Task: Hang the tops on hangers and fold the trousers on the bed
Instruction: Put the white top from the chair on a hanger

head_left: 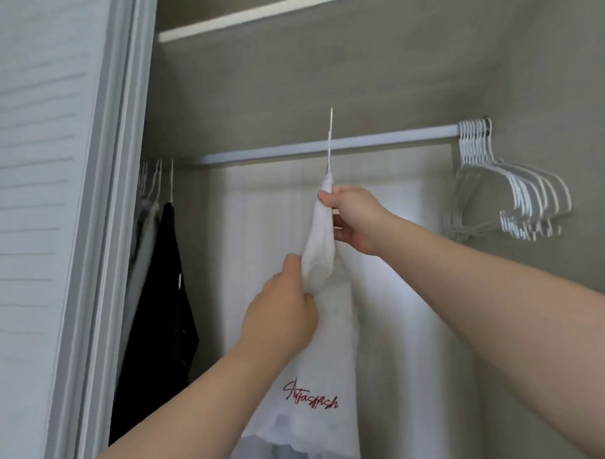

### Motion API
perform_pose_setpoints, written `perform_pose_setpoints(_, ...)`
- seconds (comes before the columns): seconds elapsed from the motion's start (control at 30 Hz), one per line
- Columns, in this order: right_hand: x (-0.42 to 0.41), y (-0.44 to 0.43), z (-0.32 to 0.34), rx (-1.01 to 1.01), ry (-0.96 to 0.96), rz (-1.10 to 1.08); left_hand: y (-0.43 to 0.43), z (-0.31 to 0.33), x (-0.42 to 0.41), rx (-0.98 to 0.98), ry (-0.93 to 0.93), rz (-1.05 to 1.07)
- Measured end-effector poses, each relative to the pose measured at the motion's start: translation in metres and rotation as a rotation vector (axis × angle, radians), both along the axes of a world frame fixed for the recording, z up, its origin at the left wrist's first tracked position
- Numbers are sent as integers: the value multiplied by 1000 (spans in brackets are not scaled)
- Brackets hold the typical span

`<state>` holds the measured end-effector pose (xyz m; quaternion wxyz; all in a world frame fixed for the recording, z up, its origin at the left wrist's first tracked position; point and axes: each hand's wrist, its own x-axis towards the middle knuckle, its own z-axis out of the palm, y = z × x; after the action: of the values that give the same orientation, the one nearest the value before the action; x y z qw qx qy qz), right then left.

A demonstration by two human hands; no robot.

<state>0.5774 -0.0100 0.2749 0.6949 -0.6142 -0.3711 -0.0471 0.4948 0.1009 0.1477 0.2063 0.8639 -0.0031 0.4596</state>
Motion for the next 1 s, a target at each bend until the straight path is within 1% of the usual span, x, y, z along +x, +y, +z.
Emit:
perform_pose_setpoints(0.2, 43, 12, 63, 42, 12, -13, 14, 53, 34, 89, -45, 141)
perform_pose_setpoints(0.33, 67, 20, 82, 48, 41, -33, 19, 75, 52, 144, -49, 188)
perform_pose_setpoints(0.5, 88, 31, 83, 47, 64, -23, 24, 84, 67, 136, -4, 184)
perform_pose_setpoints(0.6, 95, 40, 74, 64, 96, 22, 29, 77, 71, 113, 27, 169)
perform_pose_setpoints(0.73, 95, 48, 56, 19, 118, 65, 33, 62, 72, 111, 100, 187)
perform_pose_setpoints(0.8, 88, 49, 51, 40, 116, 61, 33, 59, 70, 96, 102, 194)
perform_pose_setpoints(0.87, 79, 48, 49, 5, 57, -47, 31, 58, 64, 75, 69, 188)
perform_pose_setpoints(0.93, 69, 43, 47, -90, -74, -192, 26, 56, 55, 58, -17, 172)
perform_pose_setpoints(1.0, 53, 36, 46, -227, -197, -263, 18, 50, 44, 54, -117, 165)
